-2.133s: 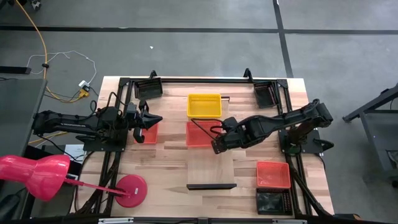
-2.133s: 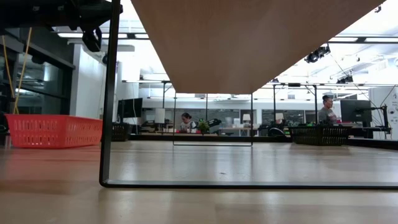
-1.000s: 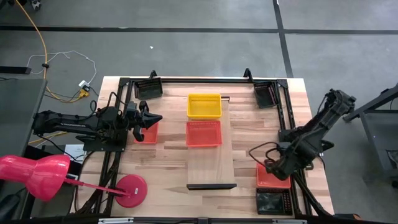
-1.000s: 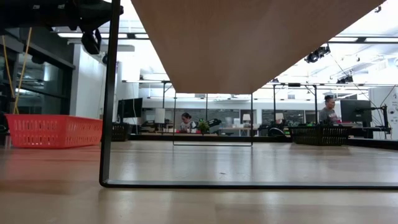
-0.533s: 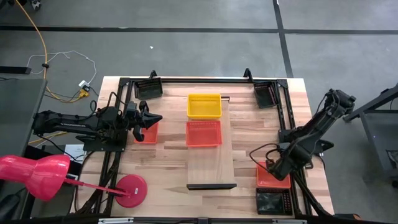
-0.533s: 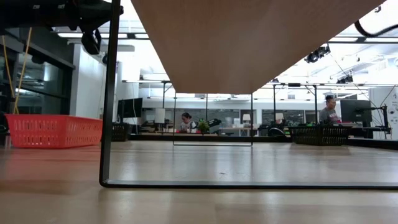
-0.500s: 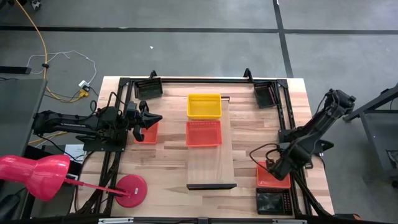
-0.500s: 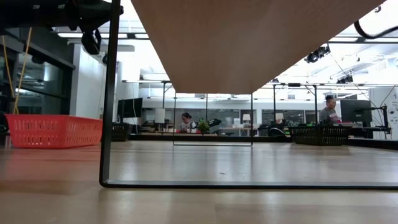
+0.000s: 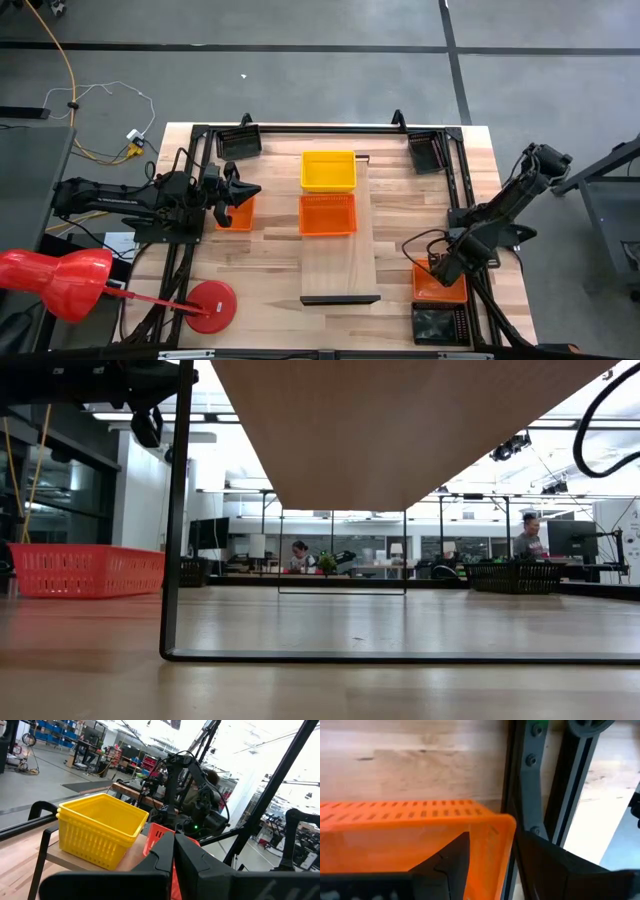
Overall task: Stack baskets on shelf by color
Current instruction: Stack the bottom orange bin on top of the orange bin on the shelf
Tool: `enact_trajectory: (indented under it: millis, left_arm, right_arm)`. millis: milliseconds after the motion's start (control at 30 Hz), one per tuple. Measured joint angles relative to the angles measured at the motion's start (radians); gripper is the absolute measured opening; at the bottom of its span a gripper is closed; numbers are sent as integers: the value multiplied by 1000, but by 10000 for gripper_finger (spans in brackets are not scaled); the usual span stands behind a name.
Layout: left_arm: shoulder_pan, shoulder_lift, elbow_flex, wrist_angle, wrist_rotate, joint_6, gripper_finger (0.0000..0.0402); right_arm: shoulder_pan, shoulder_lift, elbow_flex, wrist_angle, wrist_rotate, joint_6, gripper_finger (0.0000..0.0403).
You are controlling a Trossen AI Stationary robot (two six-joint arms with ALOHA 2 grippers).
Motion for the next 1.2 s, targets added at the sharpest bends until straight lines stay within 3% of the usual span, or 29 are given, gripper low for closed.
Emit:
enact_trajectory:
  millis: [367, 567, 733, 800, 1033, 1200]
  left_arm:
    - [0, 0, 0, 0, -1, 0, 0]
    - [0, 0, 0, 0, -2, -2, 0]
    - [0, 0, 0, 0, -4, -2, 0]
    - [0, 0, 0, 0, -4, -2, 0]
    - [0, 0, 0, 0, -4, 0, 0]
    - [0, 0, 0, 0, -4, 1, 0]
  right_arm:
    - [0, 0, -44, 43, 2, -3, 146]
    - [-5, 0, -78, 120, 0, 0, 99]
    - [-18, 0, -58, 117, 6, -3, 34]
    - [-18, -1, -39, 117, 20, -17, 12]
    - [-18, -91, 84, 19, 60, -81, 2]
    - [-18, -205, 262, -187, 246, -70, 1]
